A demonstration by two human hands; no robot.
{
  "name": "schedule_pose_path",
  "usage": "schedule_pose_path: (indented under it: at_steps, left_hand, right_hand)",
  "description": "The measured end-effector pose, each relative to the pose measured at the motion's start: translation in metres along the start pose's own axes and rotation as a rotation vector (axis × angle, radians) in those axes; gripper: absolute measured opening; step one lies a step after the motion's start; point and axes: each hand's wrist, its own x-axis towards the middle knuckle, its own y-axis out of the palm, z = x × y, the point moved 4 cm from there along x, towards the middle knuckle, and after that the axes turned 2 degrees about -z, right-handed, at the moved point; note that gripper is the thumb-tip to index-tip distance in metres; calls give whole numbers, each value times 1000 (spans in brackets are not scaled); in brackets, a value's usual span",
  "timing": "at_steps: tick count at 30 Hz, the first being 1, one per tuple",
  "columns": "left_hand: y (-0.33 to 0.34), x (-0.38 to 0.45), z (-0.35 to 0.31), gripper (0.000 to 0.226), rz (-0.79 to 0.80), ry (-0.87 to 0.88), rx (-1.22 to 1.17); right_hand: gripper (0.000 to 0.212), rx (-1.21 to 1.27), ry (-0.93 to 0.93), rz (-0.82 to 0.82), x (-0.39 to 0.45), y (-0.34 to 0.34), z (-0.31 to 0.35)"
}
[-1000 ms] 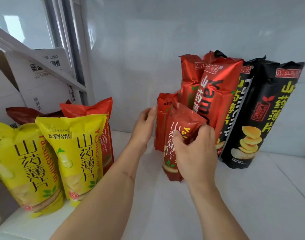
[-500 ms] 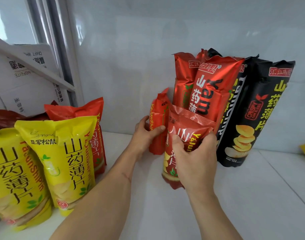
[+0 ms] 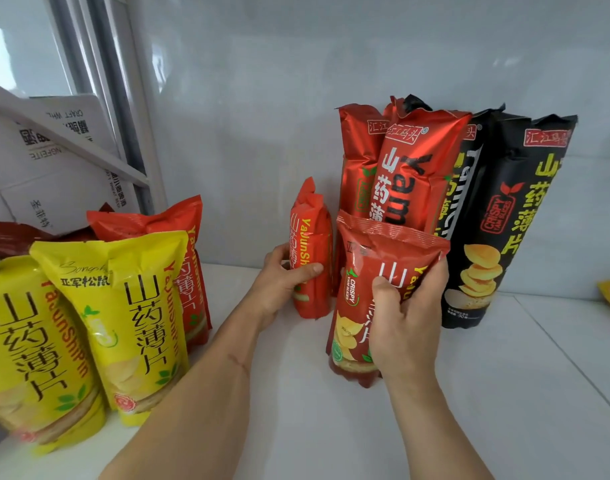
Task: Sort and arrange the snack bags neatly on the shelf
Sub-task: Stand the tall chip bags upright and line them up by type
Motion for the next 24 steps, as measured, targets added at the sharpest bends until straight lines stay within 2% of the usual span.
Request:
schedule_pose_path:
  at_steps: [3, 8, 15, 21, 24]
  left_hand:
    - [0, -9, 3, 86, 35, -35, -32]
    - [-1, -21, -2, 89, 37, -41, 11]
    - [1, -35, 1, 66, -20, -76, 23]
    - [7, -43, 1, 79, -27, -67, 78]
    - [3, -52, 0, 77, -142, -43, 146]
  right_hand:
    - [77, 46, -16, -9, 3, -5, -4]
    - [74, 57, -78, -16, 4, -8, -4]
    - [81, 68, -49, 54, 3, -5, -6]
    - [80, 82, -44, 65, 3, -5, -8]
    - [77, 98, -33, 67, 2, -6, -8]
